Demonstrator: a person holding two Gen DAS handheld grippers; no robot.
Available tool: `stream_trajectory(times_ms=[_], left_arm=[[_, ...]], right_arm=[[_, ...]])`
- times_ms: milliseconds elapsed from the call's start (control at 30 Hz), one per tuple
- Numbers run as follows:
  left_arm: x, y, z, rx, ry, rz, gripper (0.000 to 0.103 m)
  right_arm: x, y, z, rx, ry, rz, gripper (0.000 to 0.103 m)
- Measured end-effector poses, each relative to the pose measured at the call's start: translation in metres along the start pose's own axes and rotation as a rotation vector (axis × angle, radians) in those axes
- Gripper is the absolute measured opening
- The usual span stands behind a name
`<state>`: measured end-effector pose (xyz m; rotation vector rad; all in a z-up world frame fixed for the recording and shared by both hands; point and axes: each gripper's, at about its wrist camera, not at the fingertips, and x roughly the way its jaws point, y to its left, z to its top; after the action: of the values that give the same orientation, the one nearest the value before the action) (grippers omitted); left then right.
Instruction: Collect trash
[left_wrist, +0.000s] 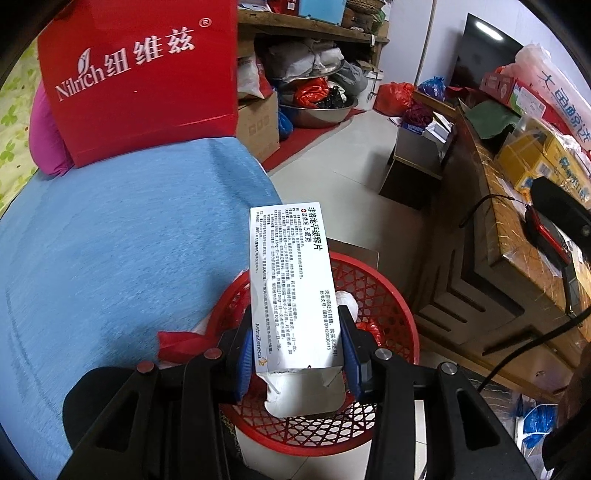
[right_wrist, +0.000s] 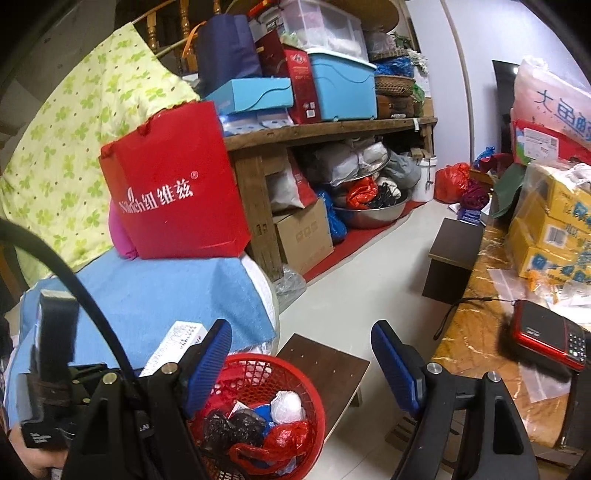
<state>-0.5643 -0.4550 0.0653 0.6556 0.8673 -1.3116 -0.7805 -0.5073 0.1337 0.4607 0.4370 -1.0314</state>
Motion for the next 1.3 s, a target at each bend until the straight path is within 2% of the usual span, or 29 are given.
stream_trajectory(times_ms=[100, 133, 200, 233, 333, 600, 900, 1033, 1300], left_arm=[[0.004, -0.003, 0.003, 0.009, 0.008, -0.012, 0.045], [0.004, -0.004, 0.004, 0.011, 0.011, -0.014, 0.053], [0.004, -0.004, 0.005, 0.012, 0.006, 0.004, 0.077], [0.002, -0.004, 0.005, 0.011, -0.003, 0.014, 0.079], [-0.003, -0.002, 0.004, 0.016, -0.016, 0.005, 0.079], [-0.029, 0.018, -0.005, -0.009, -0.079, 0.06, 0.079], [-0.072, 0.063, -0.031, -0.114, -0.154, 0.098, 0.082], [-0.086, 0.077, -0.044, -0.158, -0.184, 0.112, 0.082], [-0.106, 0.09, -0.062, -0.191, -0.223, 0.142, 0.083]], right_arm=[[-0.003, -0.003, 0.0, 0.006, -0.002, -0.004, 0.081], [-0.004, -0.003, 0.0, 0.007, -0.002, -0.005, 0.081], [-0.004, -0.003, 0.0, 0.007, -0.002, -0.004, 0.081], [-0.005, -0.002, 0.0, 0.004, -0.002, -0.004, 0.081], [-0.006, 0.001, 0.0, -0.003, -0.002, -0.002, 0.081], [-0.005, 0.024, -0.003, -0.03, 0.032, 0.028, 0.081], [-0.005, 0.064, -0.014, -0.06, 0.094, 0.095, 0.081], [-0.006, 0.077, -0.026, -0.042, 0.149, 0.123, 0.081], [-0.018, 0.087, -0.059, -0.051, 0.227, 0.087, 0.081]])
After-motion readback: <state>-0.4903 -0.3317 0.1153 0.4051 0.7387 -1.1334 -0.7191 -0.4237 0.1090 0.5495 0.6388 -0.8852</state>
